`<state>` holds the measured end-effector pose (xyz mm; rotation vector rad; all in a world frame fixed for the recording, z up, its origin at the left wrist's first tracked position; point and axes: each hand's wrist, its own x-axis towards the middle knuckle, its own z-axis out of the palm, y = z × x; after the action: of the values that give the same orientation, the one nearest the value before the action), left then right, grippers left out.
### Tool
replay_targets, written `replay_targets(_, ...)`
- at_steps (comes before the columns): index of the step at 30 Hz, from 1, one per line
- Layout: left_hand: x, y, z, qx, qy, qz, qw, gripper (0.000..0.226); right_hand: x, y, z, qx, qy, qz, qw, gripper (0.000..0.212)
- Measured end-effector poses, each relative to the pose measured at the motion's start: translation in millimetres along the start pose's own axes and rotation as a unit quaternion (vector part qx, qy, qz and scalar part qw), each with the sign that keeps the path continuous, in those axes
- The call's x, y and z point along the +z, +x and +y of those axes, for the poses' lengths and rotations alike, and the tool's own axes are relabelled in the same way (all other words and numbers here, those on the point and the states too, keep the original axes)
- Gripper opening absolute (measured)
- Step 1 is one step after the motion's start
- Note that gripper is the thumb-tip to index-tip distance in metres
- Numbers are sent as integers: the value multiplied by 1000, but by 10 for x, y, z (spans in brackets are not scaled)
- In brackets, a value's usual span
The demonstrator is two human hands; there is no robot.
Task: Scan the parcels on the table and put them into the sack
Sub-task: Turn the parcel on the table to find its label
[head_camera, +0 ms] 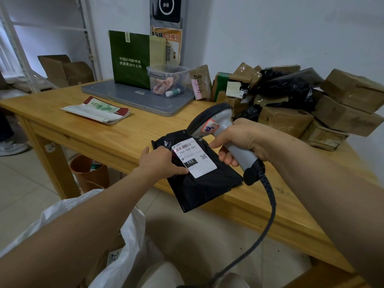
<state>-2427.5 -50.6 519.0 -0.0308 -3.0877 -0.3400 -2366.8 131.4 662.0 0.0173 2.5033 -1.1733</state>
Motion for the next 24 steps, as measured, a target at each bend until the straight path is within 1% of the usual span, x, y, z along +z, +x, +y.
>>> replay_targets(3,-14,15,9,-3,-12,-19,1000,53,-12,16,25,-1,36,-2,999,15)
replay_targets(5,-70,45,21,-27,-84,-23,996,45,-25,36,71,-7,82,-6,997,15)
replay_targets(6,-107,78,19,-48,-123,-9,991,41,-32,49,107,-9,108,-9,994,15)
replay_targets(7,-149,124,11,-66,-141,19,988,36,-36,63,151,-8,134,-12,991,14)
replay_targets(9,-202,266,4,-66,-118,83,987,30,-43,94,251,1,184,-12,983,13)
replay_targets(10,-204,360,18,-49,-105,92,989,33,-46,112,304,6,207,-10,978,13)
replay_targets(11,-198,449,51,-31,-85,79,993,39,-47,126,354,11,227,-8,974,13)
replay_targets(13,-150,630,126,-23,-43,14,999,60,-55,159,448,19,261,-5,965,14)
replay_targets(15,-172,764,181,-47,-75,-72,993,77,-72,182,524,22,280,-2,960,16)
replay_targets(17,-223,837,215,-65,-117,-121,984,75,-86,198,581,23,289,6,957,15)
replay_targets(18,-243,844,239,-60,-110,-127,984,69,-91,203,611,24,294,11,955,15)
replay_targets(21,-297,762,253,-55,-90,-103,989,54,-60,197,656,22,299,9,954,14)
replay_targets(22,-316,706,210,-61,-102,-92,989,51,-33,193,659,20,298,4,954,14)
replay_targets(24,-404,532,42,-103,-145,-93,980,52,51,177,642,13,296,-4,955,14)
